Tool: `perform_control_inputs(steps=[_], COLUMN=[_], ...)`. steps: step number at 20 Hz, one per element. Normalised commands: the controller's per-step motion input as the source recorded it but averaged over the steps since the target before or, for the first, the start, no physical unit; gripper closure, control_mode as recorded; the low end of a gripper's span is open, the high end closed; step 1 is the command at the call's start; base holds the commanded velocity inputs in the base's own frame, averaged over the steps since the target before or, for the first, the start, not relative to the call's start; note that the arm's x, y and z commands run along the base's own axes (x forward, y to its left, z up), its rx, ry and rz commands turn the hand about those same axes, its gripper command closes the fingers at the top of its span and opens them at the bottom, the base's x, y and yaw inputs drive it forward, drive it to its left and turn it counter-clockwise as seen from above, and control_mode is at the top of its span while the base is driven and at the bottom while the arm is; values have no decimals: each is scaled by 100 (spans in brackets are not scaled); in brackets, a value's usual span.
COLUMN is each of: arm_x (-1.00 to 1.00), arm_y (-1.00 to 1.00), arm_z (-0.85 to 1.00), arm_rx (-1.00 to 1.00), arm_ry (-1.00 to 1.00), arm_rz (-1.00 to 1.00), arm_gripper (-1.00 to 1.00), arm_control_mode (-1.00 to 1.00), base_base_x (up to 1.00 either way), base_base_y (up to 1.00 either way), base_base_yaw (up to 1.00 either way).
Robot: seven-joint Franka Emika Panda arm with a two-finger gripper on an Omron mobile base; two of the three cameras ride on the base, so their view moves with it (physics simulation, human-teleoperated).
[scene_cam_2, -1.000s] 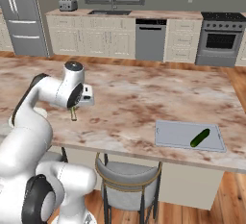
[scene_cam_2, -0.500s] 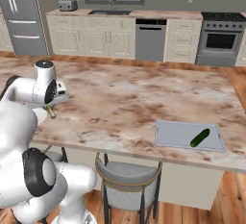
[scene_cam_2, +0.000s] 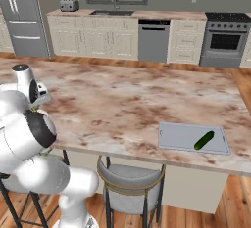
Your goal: Create a steak meal by picking up the steak and asparagus from the tray and placing them on the plate. Leave the cucumber on the tray.
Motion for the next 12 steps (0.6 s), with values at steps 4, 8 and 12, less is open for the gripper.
perform_control_inputs(steps=[4,8,12], arm_x=[56,49,36], arm_y=[69,56,24], arm_z=[-22,-29,-38], arm_rx=[-6,-5,-2], arm_ry=[4,3,2], arm_rz=[2,2,3], arm_gripper=[100,100,100], arm_control_mode=[-100,-100,-100], base_base_x=[0,0,0], base_base_y=[0,0,0], base_base_yaw=[0,0,0])
